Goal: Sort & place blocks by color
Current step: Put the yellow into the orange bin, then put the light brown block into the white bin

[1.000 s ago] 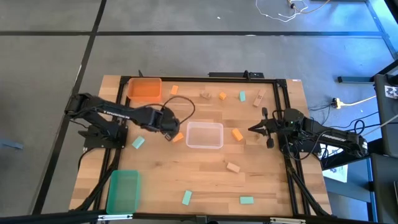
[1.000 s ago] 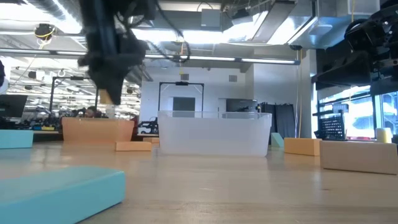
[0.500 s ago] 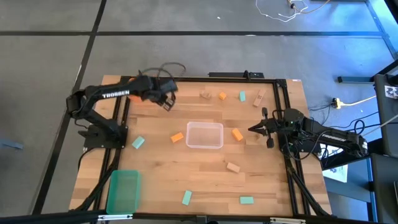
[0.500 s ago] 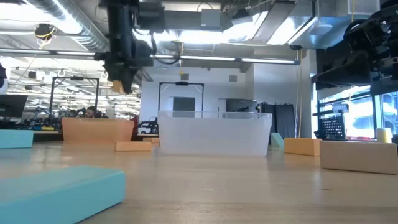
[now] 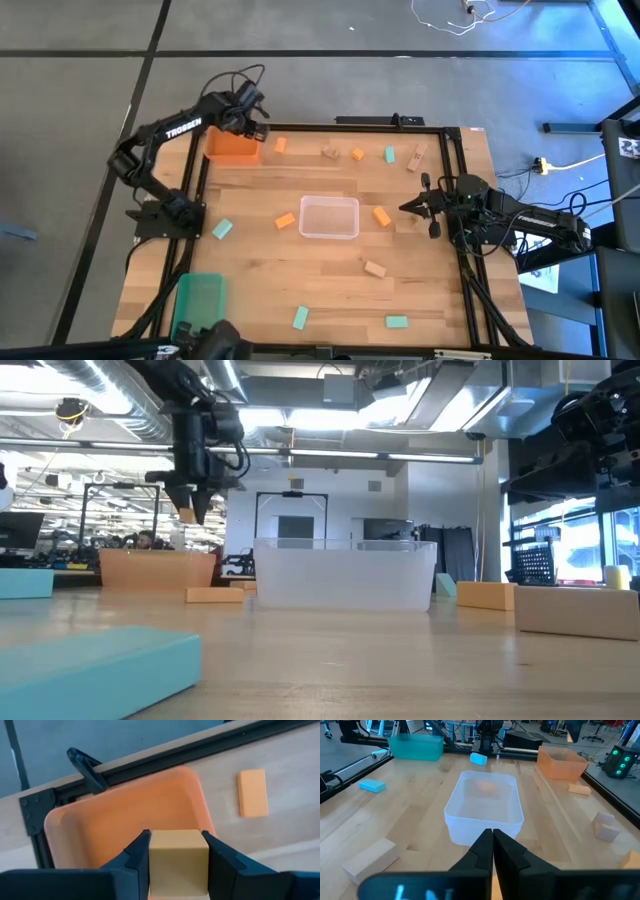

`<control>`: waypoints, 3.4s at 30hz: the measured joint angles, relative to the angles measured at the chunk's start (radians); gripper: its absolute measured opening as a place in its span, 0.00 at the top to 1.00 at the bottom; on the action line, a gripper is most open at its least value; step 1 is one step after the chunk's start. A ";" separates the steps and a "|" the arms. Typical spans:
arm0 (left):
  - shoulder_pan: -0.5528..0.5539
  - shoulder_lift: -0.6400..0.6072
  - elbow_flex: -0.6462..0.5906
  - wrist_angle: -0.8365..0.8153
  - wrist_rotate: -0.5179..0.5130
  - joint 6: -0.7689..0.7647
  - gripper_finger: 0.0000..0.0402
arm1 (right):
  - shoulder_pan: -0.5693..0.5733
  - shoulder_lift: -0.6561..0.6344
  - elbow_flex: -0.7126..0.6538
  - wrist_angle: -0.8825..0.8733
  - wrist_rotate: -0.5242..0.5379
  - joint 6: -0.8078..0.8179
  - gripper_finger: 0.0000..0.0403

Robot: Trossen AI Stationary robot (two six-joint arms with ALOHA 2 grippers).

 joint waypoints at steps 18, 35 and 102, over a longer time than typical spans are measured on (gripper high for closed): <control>0.045 0.131 0.000 0.031 0.020 0.000 0.56 | 0.000 0.000 0.000 0.002 0.000 0.000 0.96; -0.292 -0.084 0.000 0.040 0.025 0.077 0.56 | 0.000 0.000 0.000 0.017 0.080 0.265 0.96; -1.109 -0.279 0.000 -0.187 -0.063 -0.266 0.55 | 0.465 1.093 0.903 -0.718 0.191 0.653 0.38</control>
